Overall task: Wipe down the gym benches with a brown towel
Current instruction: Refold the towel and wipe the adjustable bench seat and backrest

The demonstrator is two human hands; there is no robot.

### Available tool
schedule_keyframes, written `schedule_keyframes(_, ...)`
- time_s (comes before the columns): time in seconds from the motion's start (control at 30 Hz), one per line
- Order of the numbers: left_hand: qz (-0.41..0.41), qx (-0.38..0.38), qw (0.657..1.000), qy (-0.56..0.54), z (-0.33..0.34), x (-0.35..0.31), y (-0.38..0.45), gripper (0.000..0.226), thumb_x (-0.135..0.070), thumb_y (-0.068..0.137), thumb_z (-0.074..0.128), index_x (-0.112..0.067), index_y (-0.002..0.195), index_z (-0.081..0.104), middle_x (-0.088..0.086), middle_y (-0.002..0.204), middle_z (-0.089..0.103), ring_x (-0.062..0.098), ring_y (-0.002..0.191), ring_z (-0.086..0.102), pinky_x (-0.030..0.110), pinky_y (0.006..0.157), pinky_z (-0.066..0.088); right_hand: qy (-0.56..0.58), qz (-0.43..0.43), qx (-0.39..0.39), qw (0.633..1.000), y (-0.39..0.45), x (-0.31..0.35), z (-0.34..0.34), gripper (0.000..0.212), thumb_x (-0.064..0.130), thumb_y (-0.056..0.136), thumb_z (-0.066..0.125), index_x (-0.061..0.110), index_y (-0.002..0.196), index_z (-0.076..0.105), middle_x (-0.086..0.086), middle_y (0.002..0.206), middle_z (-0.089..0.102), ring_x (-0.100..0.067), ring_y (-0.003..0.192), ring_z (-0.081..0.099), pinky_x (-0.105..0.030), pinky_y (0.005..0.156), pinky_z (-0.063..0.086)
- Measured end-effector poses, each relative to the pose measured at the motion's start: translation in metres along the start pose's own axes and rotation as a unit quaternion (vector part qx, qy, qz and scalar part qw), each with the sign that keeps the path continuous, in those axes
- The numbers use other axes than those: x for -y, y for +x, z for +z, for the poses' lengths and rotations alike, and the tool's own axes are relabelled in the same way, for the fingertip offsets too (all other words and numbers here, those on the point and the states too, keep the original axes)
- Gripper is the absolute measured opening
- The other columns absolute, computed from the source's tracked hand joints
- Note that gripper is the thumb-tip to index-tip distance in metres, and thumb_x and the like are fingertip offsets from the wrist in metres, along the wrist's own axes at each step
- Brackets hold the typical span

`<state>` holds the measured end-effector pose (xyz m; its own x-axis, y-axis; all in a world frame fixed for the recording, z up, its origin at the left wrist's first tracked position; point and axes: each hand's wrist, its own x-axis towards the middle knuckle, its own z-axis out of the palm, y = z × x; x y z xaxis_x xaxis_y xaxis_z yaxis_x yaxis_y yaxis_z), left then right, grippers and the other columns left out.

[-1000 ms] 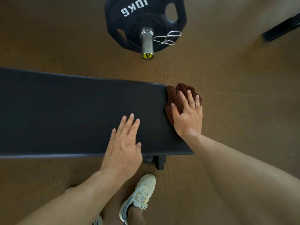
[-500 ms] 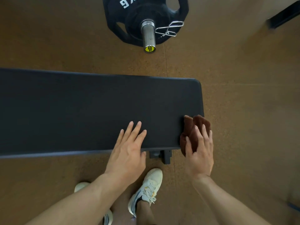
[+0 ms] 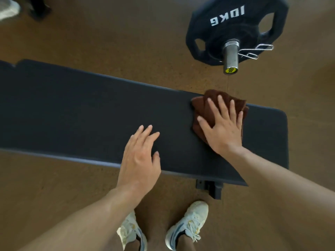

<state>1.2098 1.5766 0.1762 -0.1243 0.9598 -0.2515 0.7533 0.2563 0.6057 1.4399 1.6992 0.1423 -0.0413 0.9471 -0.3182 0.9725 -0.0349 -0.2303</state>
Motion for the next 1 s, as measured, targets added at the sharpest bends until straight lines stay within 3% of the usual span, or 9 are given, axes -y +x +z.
schedule_keyframes(0.13,-0.047,-0.050,0.998,0.008,-0.029,0.033,-0.001,0.057,-0.010,0.099,0.057,-0.018,0.152,0.041,-0.002,0.164,0.032,0.011,0.156,0.014,0.038,0.128,0.012,0.050,0.073,-0.026,0.996,0.000,0.085,0.018,0.071,0.068,0.102,0.029,0.041,0.165,0.013,0.010,0.176,-0.001,-0.024,0.161,-0.013,-0.056,0.129,-0.007)
schedule_keyframes(0.23,-0.098,-0.078,0.992,0.006,-0.048,0.058,-0.008,0.057,-0.009,0.100,0.052,-0.018,0.154,0.038,-0.003,0.166,0.026,0.010,0.157,0.009,0.038,0.129,0.006,-0.047,-0.164,-0.003,0.985,-0.055,0.132,0.043,0.067,0.065,0.102,0.032,0.042,0.164,0.019,0.009,0.175,0.009,-0.025,0.162,-0.006,-0.055,0.130,-0.001)
schedule_keyframes(0.33,-0.123,-0.091,0.988,0.006,-0.061,0.080,-0.019,0.061,-0.005,0.098,0.052,-0.019,0.155,0.036,-0.002,0.167,0.023,0.010,0.157,0.005,0.039,0.129,0.003,-0.111,-0.413,0.062,0.902,-0.072,0.154,0.058,0.064,0.063,0.103,0.037,0.042,0.162,0.025,0.008,0.174,0.015,-0.026,0.163,-0.001,-0.058,0.130,0.004)
schedule_keyframes(0.4,-0.132,-0.090,0.987,0.004,-0.067,0.092,-0.026,0.062,-0.008,0.098,0.054,-0.020,0.156,0.034,-0.003,0.168,0.020,0.009,0.157,0.002,0.040,0.129,0.002,-0.120,-0.470,0.083,0.870,-0.048,0.162,0.055,0.064,0.065,0.103,0.038,0.043,0.162,0.025,0.009,0.174,0.014,-0.024,0.163,-0.003,-0.057,0.130,0.002)
schedule_keyframes(0.6,-0.156,-0.109,0.982,-0.005,-0.080,0.123,-0.043,0.064,-0.018,0.101,0.055,-0.024,0.159,0.026,-0.008,0.170,0.011,0.004,0.156,-0.008,0.037,0.128,0.000,-0.050,-0.211,0.026,0.976,0.023,0.240,0.047,0.066,0.070,0.103,0.028,0.047,0.163,0.016,0.013,0.175,0.003,-0.023,0.162,-0.009,-0.055,0.129,-0.009)
schedule_keyframes(0.7,-0.168,-0.122,0.978,-0.008,-0.088,0.140,-0.048,0.067,-0.018,0.101,0.054,-0.023,0.160,0.023,-0.008,0.171,0.008,0.003,0.155,-0.011,0.035,0.127,-0.003,-0.003,-0.113,0.010,0.994,0.014,0.284,0.060,0.068,0.068,0.103,0.026,0.044,0.164,0.012,0.010,0.176,-0.001,-0.025,0.161,-0.013,-0.055,0.128,-0.013)
schedule_keyframes(0.8,-0.189,-0.131,0.973,-0.020,-0.095,0.153,-0.055,0.075,-0.009,0.096,0.055,-0.023,0.161,0.020,-0.007,0.171,0.006,0.003,0.155,-0.011,0.036,0.128,-0.002,-0.030,-0.234,0.004,0.972,-0.028,0.295,0.073,0.066,0.066,0.104,0.029,0.042,0.164,0.017,0.009,0.175,0.007,-0.025,0.162,-0.005,-0.055,0.130,-0.005)
schedule_keyframes(0.9,-0.190,-0.124,0.974,-0.019,-0.100,0.161,-0.062,0.084,-0.003,0.092,0.059,-0.022,0.162,0.016,-0.007,0.171,0.003,0.004,0.155,-0.013,0.039,0.128,-0.002,-0.094,-0.422,0.037,0.901,-0.049,0.292,0.083,0.063,0.064,0.104,0.036,0.041,0.162,0.026,0.009,0.174,0.018,-0.026,0.162,0.005,-0.057,0.130,0.003)
schedule_keyframes(1.0,-0.184,-0.107,0.977,0.016,-0.107,0.165,-0.063,0.089,-0.013,0.092,0.063,-0.023,0.162,0.009,-0.007,0.171,0.001,0.010,0.156,-0.013,0.043,0.129,0.000,-0.130,-0.493,0.067,0.858,-0.031,0.289,0.081,0.066,0.066,0.103,0.038,0.042,0.162,0.024,0.009,0.174,0.017,-0.025,0.163,0.005,-0.055,0.130,0.001)
